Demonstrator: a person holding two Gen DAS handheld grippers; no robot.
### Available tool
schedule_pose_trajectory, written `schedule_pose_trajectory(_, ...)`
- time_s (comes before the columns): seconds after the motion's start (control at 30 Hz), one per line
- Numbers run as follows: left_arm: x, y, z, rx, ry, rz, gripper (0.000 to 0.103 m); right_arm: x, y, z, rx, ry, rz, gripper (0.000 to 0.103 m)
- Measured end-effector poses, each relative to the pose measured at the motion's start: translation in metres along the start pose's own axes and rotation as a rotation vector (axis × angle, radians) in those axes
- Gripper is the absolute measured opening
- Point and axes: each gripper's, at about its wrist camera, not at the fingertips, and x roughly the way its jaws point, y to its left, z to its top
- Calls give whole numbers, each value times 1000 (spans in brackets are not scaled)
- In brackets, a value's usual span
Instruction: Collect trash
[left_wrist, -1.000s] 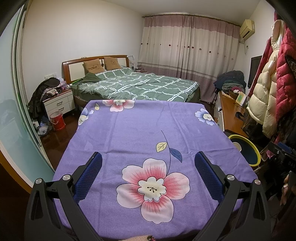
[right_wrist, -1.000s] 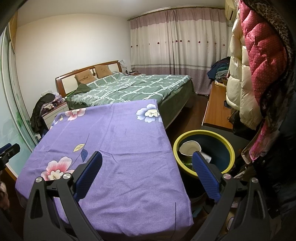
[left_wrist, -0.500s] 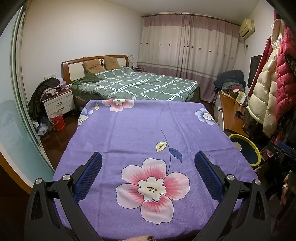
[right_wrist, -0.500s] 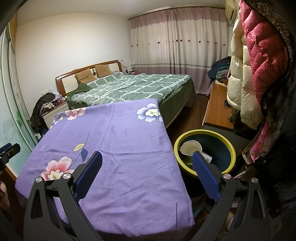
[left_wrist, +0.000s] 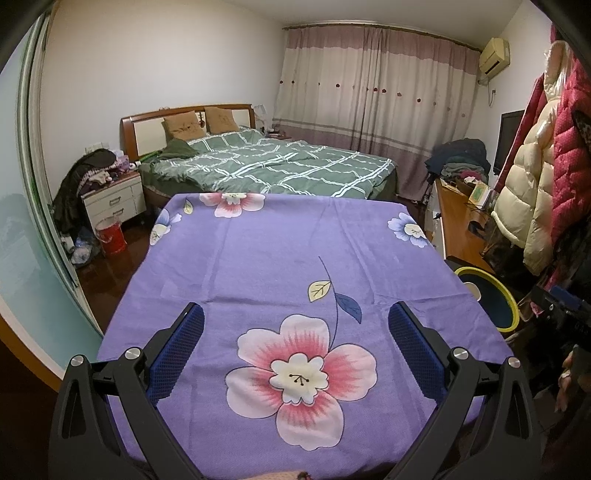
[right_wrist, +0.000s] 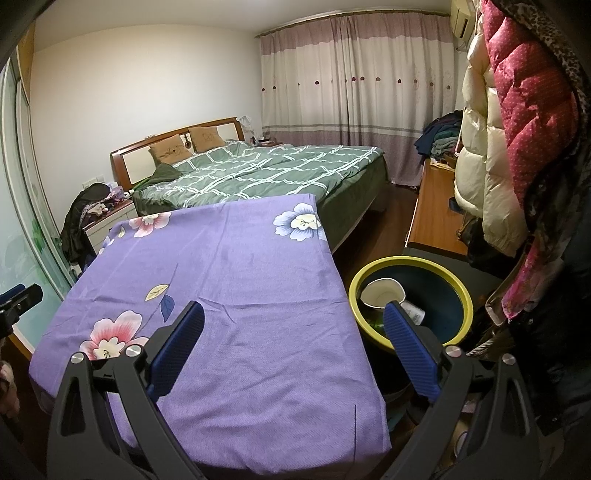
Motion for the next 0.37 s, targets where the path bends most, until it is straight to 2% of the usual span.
schedule_pose_trajectory(0.13, 21, 5, 15, 2, 8, -24, 98, 11, 4, 5, -13, 1, 5, 93)
schedule_pose_trajectory(0.27, 62, 15, 38, 26, 20, 44, 98, 42, 12, 21, -39, 16, 12, 95)
schedule_pose_trajectory(0.37, 113, 30, 51, 41, 46, 107, 98, 81, 20, 36, -38, 46, 44, 96)
